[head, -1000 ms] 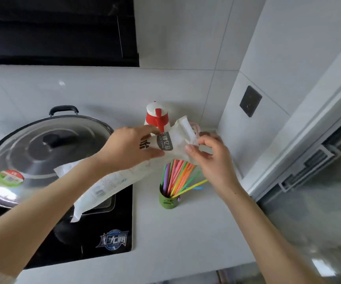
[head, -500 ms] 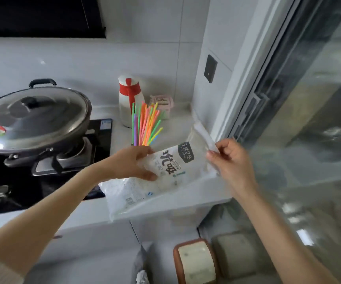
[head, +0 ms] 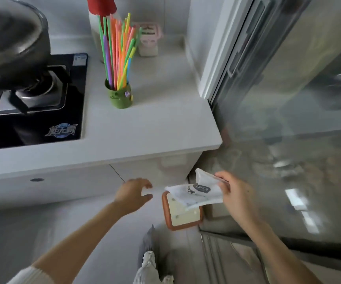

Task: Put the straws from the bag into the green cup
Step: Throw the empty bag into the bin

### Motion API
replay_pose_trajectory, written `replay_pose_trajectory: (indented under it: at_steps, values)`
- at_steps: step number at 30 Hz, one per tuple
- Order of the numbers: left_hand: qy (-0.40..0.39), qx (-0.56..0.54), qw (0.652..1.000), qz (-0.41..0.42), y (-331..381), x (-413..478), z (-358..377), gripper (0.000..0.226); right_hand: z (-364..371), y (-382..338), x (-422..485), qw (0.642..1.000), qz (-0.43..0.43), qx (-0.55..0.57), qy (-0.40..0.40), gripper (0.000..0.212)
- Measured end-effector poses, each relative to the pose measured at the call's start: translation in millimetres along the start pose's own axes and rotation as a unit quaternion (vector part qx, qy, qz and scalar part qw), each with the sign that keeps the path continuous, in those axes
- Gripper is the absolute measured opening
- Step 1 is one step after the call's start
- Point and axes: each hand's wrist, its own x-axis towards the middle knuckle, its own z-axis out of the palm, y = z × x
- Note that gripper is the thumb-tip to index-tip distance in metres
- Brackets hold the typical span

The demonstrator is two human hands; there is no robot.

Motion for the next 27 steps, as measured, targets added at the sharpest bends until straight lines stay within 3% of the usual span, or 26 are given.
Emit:
replay_pose_trajectory:
  at_steps: [2,3,4,5,6,7,8,9,10,13,15,17,19,21,24,25,27]
  values:
    - [-0.022,-0.053,0.996,-0.070,-5.5,16.4,40.1,0.026,24.8,24.3,1.3,1.000,0.025,-0.009,0.005,0.022]
    - [-0.039,-0.118,0.983,-0.135,-7.8,26.5,56.6,0.037,37.4,35.5,0.5,0.999,0.029,0.000,0.014,0.021]
    - [-0.078,-0.236,0.943,-0.222,-9.8,37.4,72.6,0.051,49.8,45.0,-1.5,0.999,0.014,0.017,0.027,0.019]
    - [-0.129,-0.396,0.858,-0.302,-10.8,48.0,87.8,0.063,60.4,51.8,-4.7,0.998,-0.022,0.037,0.035,0.017]
    - [-0.186,-0.544,0.740,-0.349,-12.9,58.9,102.4,0.071,69.5,55.3,-9.0,0.996,-0.066,0.058,0.027,0.016]
    - [-0.233,-0.639,0.642,-0.354,-15.8,69.7,116.0,0.073,78.9,58.3,-14.2,0.992,-0.098,0.085,0.000,0.017]
    - [-0.267,-0.698,0.583,-0.319,-21.0,80.6,130.6,0.070,87.9,61.7,-18.3,0.986,-0.112,0.117,-0.045,0.018]
    - [-0.274,-0.731,0.558,-0.281,-27.1,91.9,145.0,0.062,96.5,65.0,-20.3,0.978,-0.109,0.152,-0.097,0.016]
    - [-0.259,-0.737,0.569,-0.256,-32.4,100.0,156.4,0.052,104.4,68.1,-19.7,0.967,-0.090,0.186,-0.150,0.015]
    - [-0.146,-0.656,0.670,-0.317,-52.5,120.6,192.4,0.047,131.6,84.0,-14.2,0.930,-0.004,0.247,-0.273,0.026]
    - [-0.088,-0.590,0.736,-0.321,-57.0,124.8,198.1,0.057,148.5,89.7,-6.5,0.922,0.022,0.236,-0.306,0.030]
    - [-0.049,-0.551,0.773,-0.311,-61.4,127.4,200.1,0.054,163.3,89.2,0.8,0.925,0.021,0.219,-0.310,0.034]
    - [-0.051,-0.574,0.766,-0.286,-65.0,127.3,199.8,0.027,176.4,89.2,4.8,0.926,0.022,0.211,-0.314,0.037]
    - [-0.067,-0.604,0.741,-0.286,-74.8,129.7,202.5,0.035,185.7,89.0,7.7,0.927,0.022,0.208,-0.311,0.036]
    - [-0.048,-0.610,0.739,-0.283,-85.0,132.5,200.9,0.033,190.3,85.4,10.8,0.913,0.036,0.243,-0.325,0.029]
    - [-0.036,-0.619,0.726,-0.296,-87.5,132.0,199.3,0.036,188.3,83.5,11.3,0.909,0.045,0.262,-0.321,0.027]
    - [-0.026,-0.679,0.653,-0.334,-90.4,125.8,192.1,0.033,179.5,82.5,12.7,0.923,0.031,0.267,-0.274,0.027]
